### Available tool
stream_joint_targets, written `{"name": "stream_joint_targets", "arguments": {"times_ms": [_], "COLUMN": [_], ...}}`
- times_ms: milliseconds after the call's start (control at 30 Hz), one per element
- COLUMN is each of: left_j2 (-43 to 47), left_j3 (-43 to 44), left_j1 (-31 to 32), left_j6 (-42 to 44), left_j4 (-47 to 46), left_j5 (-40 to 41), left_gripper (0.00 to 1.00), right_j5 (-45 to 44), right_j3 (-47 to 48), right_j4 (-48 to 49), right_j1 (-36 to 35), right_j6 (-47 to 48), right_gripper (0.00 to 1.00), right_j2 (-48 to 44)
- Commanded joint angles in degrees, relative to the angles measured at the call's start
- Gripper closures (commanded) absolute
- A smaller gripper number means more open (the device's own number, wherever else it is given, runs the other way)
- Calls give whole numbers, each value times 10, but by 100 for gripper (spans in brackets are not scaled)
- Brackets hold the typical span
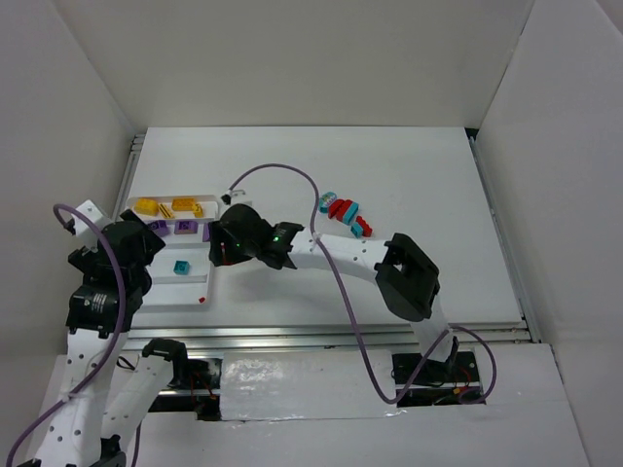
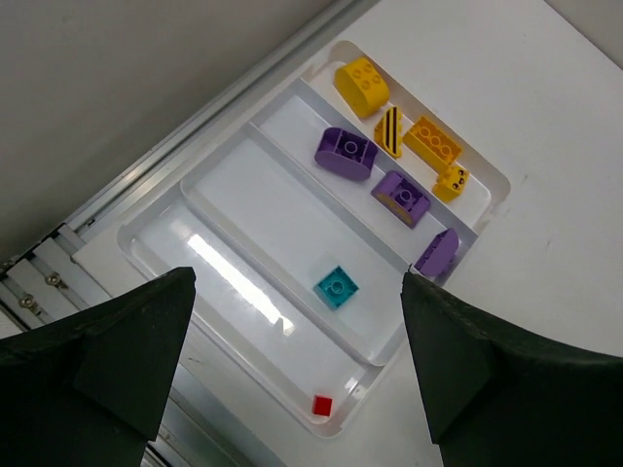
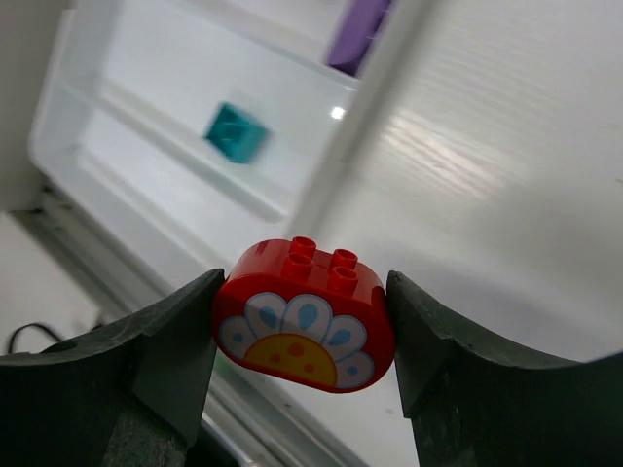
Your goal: Sort the legos into containers by color
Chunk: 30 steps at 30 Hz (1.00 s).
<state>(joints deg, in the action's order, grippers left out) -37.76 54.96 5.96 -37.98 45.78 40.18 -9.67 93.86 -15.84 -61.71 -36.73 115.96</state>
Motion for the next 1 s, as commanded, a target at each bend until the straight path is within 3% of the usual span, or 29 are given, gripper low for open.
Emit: {"name": "stream_joint_targets", "arguments": {"times_ms": [0,300,467,700,733,767,800,967], "left_j2": [12,24,30,35,36,37,37,37], "left_j3": [25,24,23,21,20,20,20,19], "left_j1": [-6,-5,1,4,4,4,4,4], "left_j6": [-53,-49,-48,-39,-39,-39,-38,-39], "left_j4": [33,30,29,23,23,24,22,23], "left_j5": [74,74,82,76,75,75,75,75], "left_gripper": [0,1,1,1,0,1,0,1], "right_j5": [67,195,213,218,219,220,220,207], "right_j3": [32,172,207,236,236,233,232,226], "right_j4": [82,98,82,51,49,49,47,49], "right_j1": [-8,-26,-34,-44,-44,-45,-45,-46], "right_j6": [-16,0,3,22,24,25,27,39], "right_gripper": [98,92,85,47,30,28,7,1], "right_j2": [23,146,179,197,193,190,189,172]}}
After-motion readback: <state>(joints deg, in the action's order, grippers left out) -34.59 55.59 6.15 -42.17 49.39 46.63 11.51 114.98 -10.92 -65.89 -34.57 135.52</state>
